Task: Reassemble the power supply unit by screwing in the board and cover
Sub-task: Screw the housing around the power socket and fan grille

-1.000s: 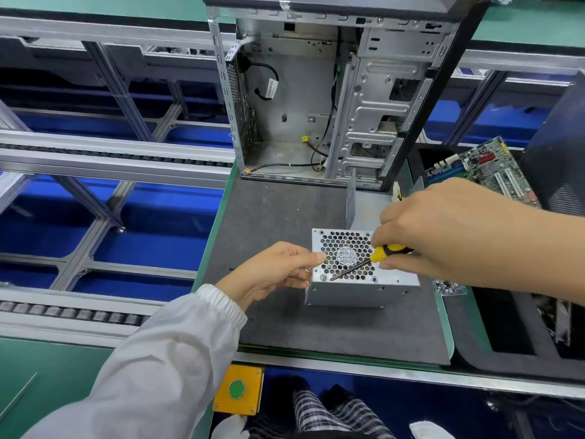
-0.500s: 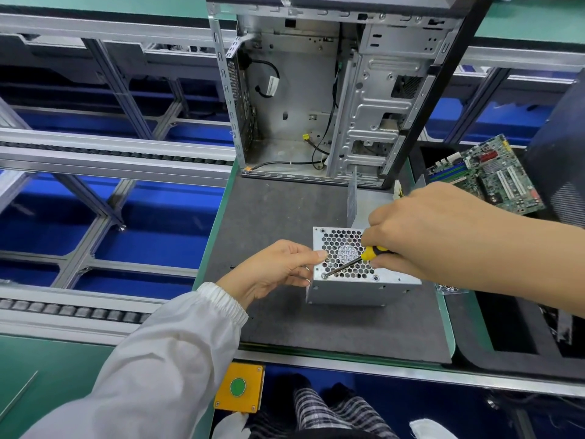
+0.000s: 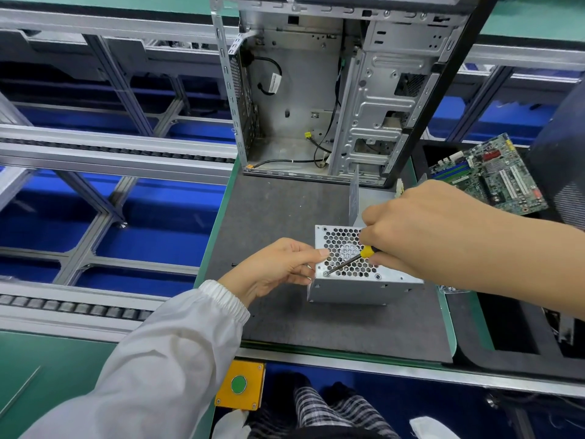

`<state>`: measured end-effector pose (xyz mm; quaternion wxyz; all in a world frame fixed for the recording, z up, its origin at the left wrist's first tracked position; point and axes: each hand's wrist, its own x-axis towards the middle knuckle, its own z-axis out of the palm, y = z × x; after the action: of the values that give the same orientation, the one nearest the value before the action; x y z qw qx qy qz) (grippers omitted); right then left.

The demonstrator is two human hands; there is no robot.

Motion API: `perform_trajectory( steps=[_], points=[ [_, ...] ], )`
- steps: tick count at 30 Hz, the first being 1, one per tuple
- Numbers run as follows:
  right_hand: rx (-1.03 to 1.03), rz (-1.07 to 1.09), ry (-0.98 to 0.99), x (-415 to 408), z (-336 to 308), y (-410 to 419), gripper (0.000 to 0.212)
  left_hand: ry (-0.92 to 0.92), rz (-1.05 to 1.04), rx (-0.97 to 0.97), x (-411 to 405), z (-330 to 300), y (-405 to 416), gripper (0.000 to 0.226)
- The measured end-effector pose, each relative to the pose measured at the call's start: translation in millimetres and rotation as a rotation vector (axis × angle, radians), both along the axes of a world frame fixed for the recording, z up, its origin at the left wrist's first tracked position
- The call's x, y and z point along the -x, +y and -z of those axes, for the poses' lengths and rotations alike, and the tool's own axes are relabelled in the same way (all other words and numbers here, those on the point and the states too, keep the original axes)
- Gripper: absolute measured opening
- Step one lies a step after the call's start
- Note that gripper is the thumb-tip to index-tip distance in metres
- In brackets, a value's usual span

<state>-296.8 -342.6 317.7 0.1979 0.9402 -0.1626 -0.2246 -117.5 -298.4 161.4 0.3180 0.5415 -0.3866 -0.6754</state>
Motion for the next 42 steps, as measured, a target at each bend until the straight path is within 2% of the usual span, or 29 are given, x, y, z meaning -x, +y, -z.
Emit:
perform_trajectory(
  steps=[5,10,14,16,18,20,23,26,27,29,32,35,36,38,41,42],
  points=[
    [0.016,-0.016,0.014,-2,0,0,0.021,-0.002,0.008,0.004,0,0,1,0.051],
    [0.076,-0.051,0.020,-14,-2,6,0.009,-0.010,0.013,0.004,-1,-2,0,0.051],
    [0.044,-0.120,-0.014,-33,-6,2,0.018,-0.026,-0.036,0.000,-1,-2,0,0.021],
    [-0.009,-0.129,-0.009,-41,-8,-9,0.029,-0.031,-0.047,-0.011,-1,-1,-1,0.021],
    [-0.156,-0.077,0.023,-43,-13,-22,0.039,-0.029,-0.051,-0.017,-1,0,-2,0.028],
    [-0.242,-0.067,0.077,-44,-14,-32,0.032,-0.035,-0.064,-0.027,-1,-1,-2,0.033],
    [-0.153,-0.146,0.081,-46,-13,-36,0.019,-0.045,-0.051,-0.024,-1,0,-2,0.040],
    [0.064,-0.227,0.075,-53,-14,-28,0.043,-0.051,-0.061,-0.028,0,0,-2,0.047],
    [0.101,-0.256,0.078,-54,-14,-26,0.043,-0.055,-0.055,-0.026,0,0,-2,0.049],
    [0.091,-0.268,0.099,-53,-10,-25,0.034,-0.059,-0.046,-0.017,0,-1,-1,0.052],
    [0.015,-0.234,0.150,-48,-8,-25,0.037,-0.061,-0.045,0.009,-1,-3,-1,0.046],
    [0.034,-0.279,0.133,-50,-13,-21,0.015,-0.077,-0.042,0.017,-1,-3,-1,0.041],
    [0.056,-0.271,0.125,-52,-14,-19,0.014,-0.079,-0.044,0.015,-1,-3,-1,0.042],
    [0.126,-0.286,0.139,-53,-13,-13,0.032,-0.084,-0.044,0.013,-1,-1,-1,0.040],
    [0.109,-0.220,0.148,-52,-5,-16,0.030,-0.081,-0.043,0.016,-1,-1,-1,0.030],
    [0.072,-0.203,0.135,-51,-5,-19,0.037,-0.078,-0.042,0.016,-1,-1,-1,0.029]
  ],
)
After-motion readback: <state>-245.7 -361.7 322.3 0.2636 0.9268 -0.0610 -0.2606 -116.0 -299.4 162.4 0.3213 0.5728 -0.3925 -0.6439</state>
